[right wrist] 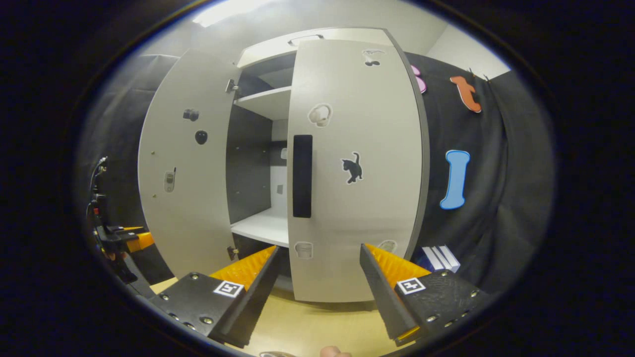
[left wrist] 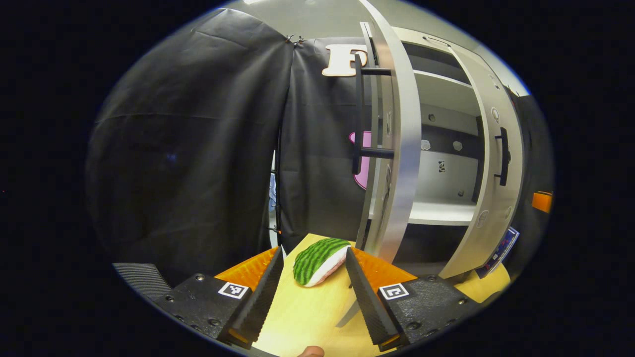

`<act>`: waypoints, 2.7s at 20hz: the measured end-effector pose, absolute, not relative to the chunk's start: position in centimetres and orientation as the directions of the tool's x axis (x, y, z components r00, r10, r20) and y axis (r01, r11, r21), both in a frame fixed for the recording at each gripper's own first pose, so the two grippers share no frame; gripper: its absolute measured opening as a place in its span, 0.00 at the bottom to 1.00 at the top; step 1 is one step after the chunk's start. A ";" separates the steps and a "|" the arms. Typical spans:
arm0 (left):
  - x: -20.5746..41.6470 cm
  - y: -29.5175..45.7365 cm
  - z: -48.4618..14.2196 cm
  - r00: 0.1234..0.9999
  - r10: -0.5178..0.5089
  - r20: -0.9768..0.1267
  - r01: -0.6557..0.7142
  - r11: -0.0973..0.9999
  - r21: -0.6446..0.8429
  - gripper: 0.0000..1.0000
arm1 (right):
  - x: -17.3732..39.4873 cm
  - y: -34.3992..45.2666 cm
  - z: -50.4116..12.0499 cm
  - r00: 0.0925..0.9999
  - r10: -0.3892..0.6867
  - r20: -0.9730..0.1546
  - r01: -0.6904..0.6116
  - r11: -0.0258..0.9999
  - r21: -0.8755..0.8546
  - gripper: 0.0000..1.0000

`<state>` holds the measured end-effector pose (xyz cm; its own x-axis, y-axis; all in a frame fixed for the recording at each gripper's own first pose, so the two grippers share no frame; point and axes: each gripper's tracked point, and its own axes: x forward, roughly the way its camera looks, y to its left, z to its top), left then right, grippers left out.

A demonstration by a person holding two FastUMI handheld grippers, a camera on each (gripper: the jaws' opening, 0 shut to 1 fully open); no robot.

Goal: Grasp the bottle in the cabinet with the left hand and place it on the coaster, then close the right door with the right hand and the left door with the left hand.

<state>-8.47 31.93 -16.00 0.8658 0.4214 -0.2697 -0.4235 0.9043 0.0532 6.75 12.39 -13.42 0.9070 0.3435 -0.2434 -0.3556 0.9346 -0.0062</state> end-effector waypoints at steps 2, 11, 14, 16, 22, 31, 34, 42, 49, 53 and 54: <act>-8.3 31.7 -16.0 0.871 0.404 -0.279 -0.413 0.910 0.028 0.81 | 6.8 12.3 -13.6 0.909 0.337 -0.245 -0.348 0.937 -0.002 0.97; -7.7 29.2 -15.4 0.919 0.249 -0.306 -0.269 0.963 -0.024 0.81 | 7.1 11.1 -14.0 0.915 0.313 -0.254 -0.321 0.947 0.010 0.96; -7.1 27.8 -15.5 0.927 0.217 -0.307 -0.236 0.972 -0.024 0.81 | 7.4 10.5 -14.0 0.917 0.308 -0.253 -0.314 0.949 0.017 0.93; -6.7 27.1 -15.6 0.931 0.199 -0.306 -0.215 0.976 -0.020 0.81 | 7.3 10.3 -13.8 0.917 0.309 -0.253 -0.314 0.949 0.020 0.96; -5.3 23.0 -16.1 0.944 0.117 -0.309 -0.146 0.986 -0.075 0.81 | 7.0 10.2 -13.5 0.918 0.307 -0.252 -0.317 0.948 0.002 0.96; -3.3 16.2 -17.6 0.945 -0.003 -0.327 -0.039 0.992 -0.120 0.81 | 6.8 9.1 -13.2 0.923 0.286 -0.256 -0.294 0.956 0.008 0.96; -3.0 15.2 -17.5 0.943 -0.025 -0.332 -0.015 0.993 -0.118 0.81 | 6.8 8.7 -13.0 0.926 0.278 -0.254 -0.285 0.958 0.008 0.96; -3.0 15.5 -16.5 0.947 -0.012 -0.321 -0.025 0.994 -0.110 0.81 | 7.1 8.0 -12.8 0.930 0.270 -0.251 -0.272 0.962 0.026 0.96; -2.7 15.5 -15.7 0.949 -0.011 -0.316 -0.024 0.994 -0.108 0.81 | 7.1 7.9 -12.8 0.933 0.269 -0.239 -0.271 0.962 0.024 0.96; -2.4 14.7 -15.4 0.951 -0.024 -0.310 -0.003 0.996 -0.087 0.81 | 6.9 7.5 -12.7 0.937 0.260 -0.234 -0.261 0.965 0.026 0.96; -2.4 14.5 -15.4 0.951 -0.028 -0.309 0.002 0.997 -0.083 0.81 | 6.8 7.3 -12.6 0.938 0.257 -0.233 -0.258 0.966 0.028 0.96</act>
